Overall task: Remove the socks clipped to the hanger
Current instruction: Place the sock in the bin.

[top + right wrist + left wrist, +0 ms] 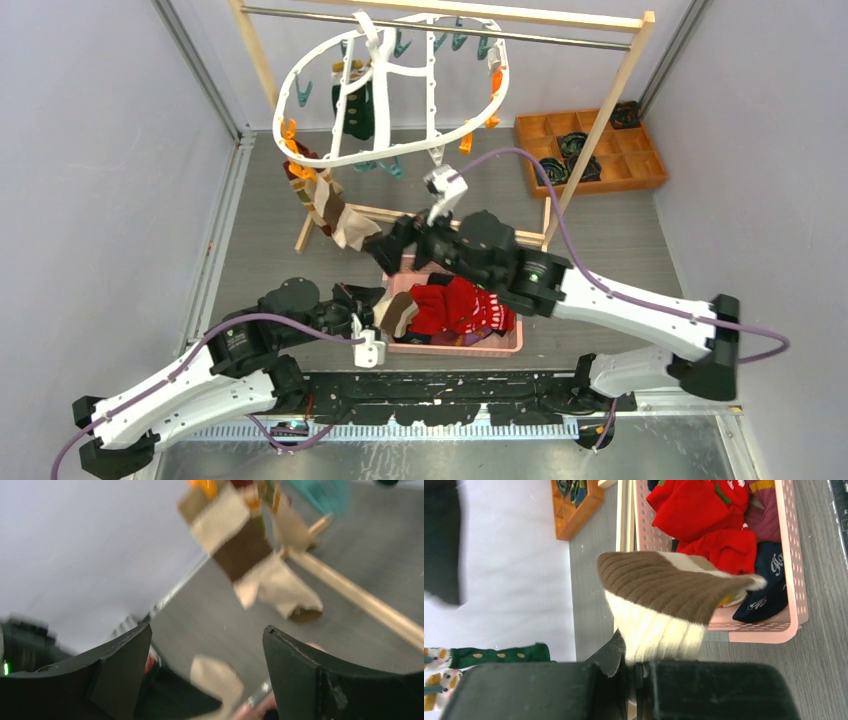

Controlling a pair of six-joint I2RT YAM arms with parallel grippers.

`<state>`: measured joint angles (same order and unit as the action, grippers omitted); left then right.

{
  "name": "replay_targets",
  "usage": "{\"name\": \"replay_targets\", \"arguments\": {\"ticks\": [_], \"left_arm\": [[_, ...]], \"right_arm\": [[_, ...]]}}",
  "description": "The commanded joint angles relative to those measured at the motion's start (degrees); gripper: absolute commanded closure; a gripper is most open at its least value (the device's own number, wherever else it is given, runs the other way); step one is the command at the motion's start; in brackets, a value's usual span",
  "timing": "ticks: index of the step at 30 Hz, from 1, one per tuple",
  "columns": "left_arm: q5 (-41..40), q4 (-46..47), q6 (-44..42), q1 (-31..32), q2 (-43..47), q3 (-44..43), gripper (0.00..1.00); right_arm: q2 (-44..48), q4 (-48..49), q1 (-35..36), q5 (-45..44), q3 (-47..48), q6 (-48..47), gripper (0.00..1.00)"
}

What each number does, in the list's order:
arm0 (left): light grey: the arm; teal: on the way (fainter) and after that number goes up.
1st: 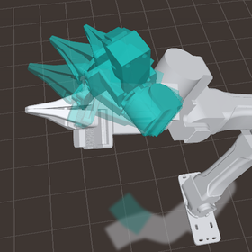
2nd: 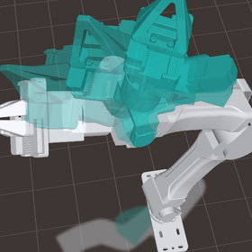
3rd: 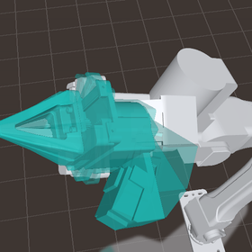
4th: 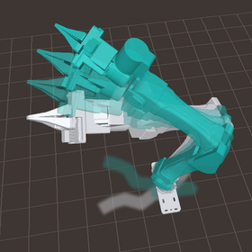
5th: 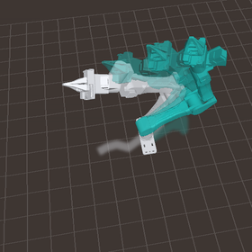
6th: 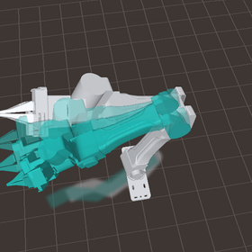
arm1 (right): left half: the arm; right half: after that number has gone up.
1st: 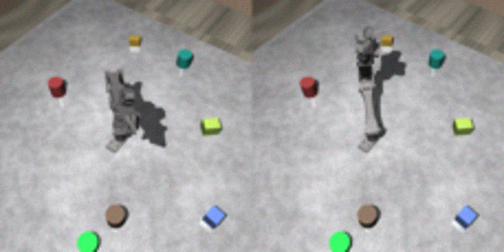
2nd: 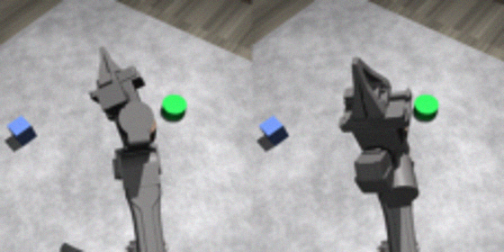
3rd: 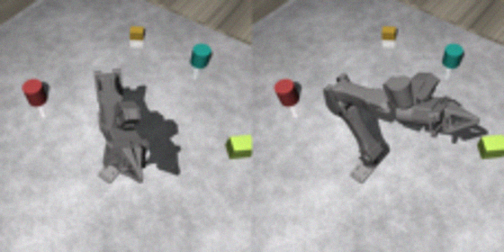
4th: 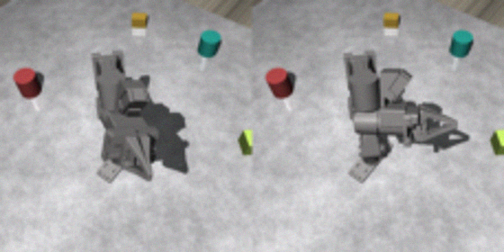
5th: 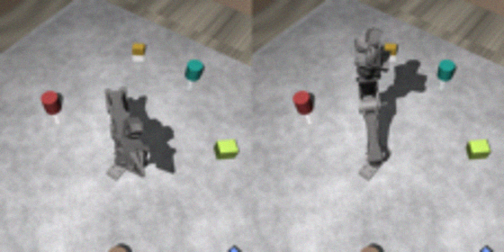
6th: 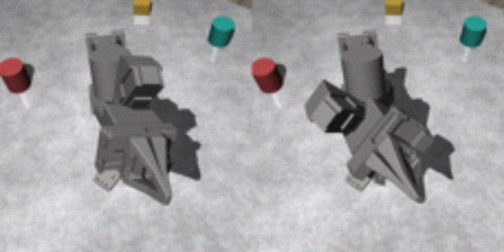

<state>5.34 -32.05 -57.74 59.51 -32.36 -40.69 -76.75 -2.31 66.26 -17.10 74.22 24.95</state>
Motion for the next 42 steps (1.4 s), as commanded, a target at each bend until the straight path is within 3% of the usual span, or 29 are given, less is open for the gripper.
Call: {"name": "replay_targets", "arguments": {"ticks": [1, 5, 11, 14, 16, 18, 19, 21, 22, 24, 26, 30, 34, 37, 39, 42], "left_arm": [[3.91, 1.06, -0.98, 0.2, 1.9, 0.52, 1.0], [3.92, 3.36, 1.38, 0.25, 1.32, 0.1, 1.0], [4.31, 7.16, 4.24, 0.23, 1.04, -0.55, 1.0], [3.7, 7.53, 5.55, 0.19, 0.71, -1.13, 1.0], [3.71, 7.53, 5.94, 0.25, 0.84, -1.36, 1.0], [3.75, 7.4, 6.33, 0.26, 1.06, -1.52, 0.97], [3.64, 7.09, 6.67, 0.2, 1.09, -1.7, 0.89], [3.84, 5.66, 7.39, 0.15, 1.07, -2.21, 0.56], [3.65, 5.44, 7.93, 0.17, 1.0, -2.33, 0.4], [1.66, 4.43, 9.61, 0.16, 0.71, -2.57, 0.1], [-0.39, 2.67, 11.93, -0.16, -0.05, -3.57, 0.01], [-0.64, 0.96, 16.73, -4.49, -1.24, -5.89, 0.0], [5.68, -0.07, 21.81, -15.02, -3.91, -8.91, 0.0], [15.14, -2.26, 25.47, -24.92, -7.65, -12.22, 0.0], [19.86, -3.14, 26.69, -30.42, -10.04, -14.23, 0.0], [23.28, -4.7, 26.75, -35.16, -11.2, -15.57, 0.0]], "right_arm": [[10.92, 4.18, 0.14, 13.75, -12.5, 6.29, 0.1], [17.38, 10.19, 0.2, 23.21, -22.26, 9.16, 0.06], [15.92, 13.34, 0.55, 30.0, -25.72, 9.94, 0.04], [14.01, 15.34, 0.55, 30.92, -26.32, 10.39, 0.12], [13.34, 17.15, 0.57, 30.48, -26.76, 10.82, 0.26], [13.78, 17.82, 0.41, 29.06, -27.09, 10.76, 0.52], [14.52, 17.74, 0.21, 27.84, -27.36, 10.67, 0.74], [16.37, 16.51, -0.36, 24.88, -28.0, 10.68, 0.96], [17.53, 15.18, -0.62, 23.08, -28.23, 10.9, 0.98], [19.35, 10.85, -1.76, 19.7, -28.29, 11.91, 0.99], [20.25, 5.31, -3.76, 17.73, -27.79, 13.18, 0.99], [18.8, -4.83, -6.09, 14.41, -27.93, 13.83, 0.99], [14.23, -7.39, -8.65, 12.41, -29.93, 14.77, 0.99], [9.26, -9.74, -9.42, 6.6, -29.48, 13.59, 0.86], [6.11, -12.26, -9.46, 1.95, -27.48, 12.29, 0.84], [4.01, -20.06, -9.08, -6.5, -24.12, 11.4, 0.67]]}}
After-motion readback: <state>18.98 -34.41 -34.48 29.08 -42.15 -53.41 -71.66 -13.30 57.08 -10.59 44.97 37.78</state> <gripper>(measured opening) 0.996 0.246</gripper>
